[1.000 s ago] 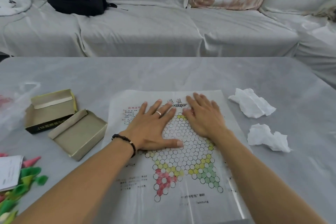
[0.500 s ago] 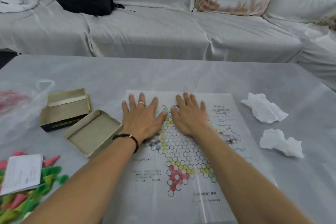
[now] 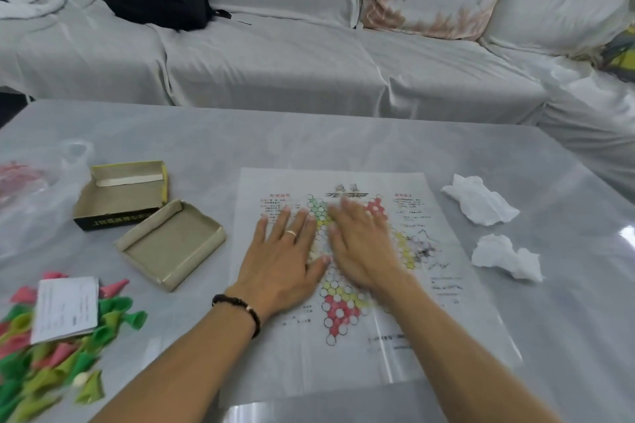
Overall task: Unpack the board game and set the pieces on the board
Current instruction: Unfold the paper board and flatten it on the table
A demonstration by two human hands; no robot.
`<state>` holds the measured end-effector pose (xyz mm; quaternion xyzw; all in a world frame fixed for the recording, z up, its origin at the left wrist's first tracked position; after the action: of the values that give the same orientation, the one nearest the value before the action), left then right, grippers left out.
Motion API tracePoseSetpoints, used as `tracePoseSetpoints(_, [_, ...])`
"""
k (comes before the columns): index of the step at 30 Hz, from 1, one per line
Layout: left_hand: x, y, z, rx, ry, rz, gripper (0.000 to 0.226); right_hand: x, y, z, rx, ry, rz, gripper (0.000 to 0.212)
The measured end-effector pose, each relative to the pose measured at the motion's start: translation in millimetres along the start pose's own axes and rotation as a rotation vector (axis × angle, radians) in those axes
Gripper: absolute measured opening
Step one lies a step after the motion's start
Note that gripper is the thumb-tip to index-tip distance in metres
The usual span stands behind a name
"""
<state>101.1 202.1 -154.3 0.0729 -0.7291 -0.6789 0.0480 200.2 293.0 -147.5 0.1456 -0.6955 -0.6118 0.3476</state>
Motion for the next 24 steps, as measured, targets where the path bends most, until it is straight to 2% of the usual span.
tracePoseSetpoints(2, [4.4,-2.8,-4.8,0.008,0.001,0.035,0.077,-21.5,-1.5,-31.7,0.061,-0.01,-0.083,0.06])
tracePoseSetpoints(4, [10.1,-2.8,-13.3,0.034,0.004,0.062,0.081,-70.3,10.4,-46.7,0.088,-0.118,-0.121,0.063])
tracePoseSetpoints(7, [-6.4,8.1,-29.0,-0.013,-0.031,0.087,0.069,-111.8,31.0,-59.4,0.078,-0.294,-0.118,0.06])
tracePoseSetpoints(10, [-50.3,11.7,-38.1,-0.069,-0.108,0.037,0.058,-64.1,25.7,-66.6,-0.03,-0.208,-0.054,0.058])
tracePoseSetpoints(12, [-61.2,2.4,-40.8,-0.041,-0.084,0.004,0.062,-35.0,11.5,-86.5,-0.01,-0.157,0.016,0.057])
tracePoseSetpoints(16, [-47.8,-8.6,-61.8,-0.009,-0.097,0.051,0.082,-80.6,16.0,-126.1,0.04,-0.238,-0.028,0.064])
tracePoseSetpoints(19, [-41.9,-8.2,-89.1,0.025,-0.095,0.073,0.086,-114.5,29.5,-139.4,0.054,-0.37,-0.041,0.065])
tracePoseSetpoints(21, [-45.9,-5.3,-97.8,0.01,-0.068,0.059,0.083,-93.9,27.7,-137.8,0.001,-0.378,-0.056,0.064])
tracePoseSetpoints(24, [-53.5,-3.7,-95.9,-0.026,-0.031,0.021,0.078,-26.2,5.4,-132.0,-0.007,-0.204,0.006,0.061])
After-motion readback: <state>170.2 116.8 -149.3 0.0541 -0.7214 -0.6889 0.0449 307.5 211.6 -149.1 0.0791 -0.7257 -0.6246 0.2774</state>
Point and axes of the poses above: each hand's wrist, its own z-axis towards the middle knuckle, its own y-axis out of the back of the hand, x = y × z, the point moved 6 cm from there along z, towards the middle knuckle, and after that the axes turned 9 degrees about z, right-handed, at the moved point
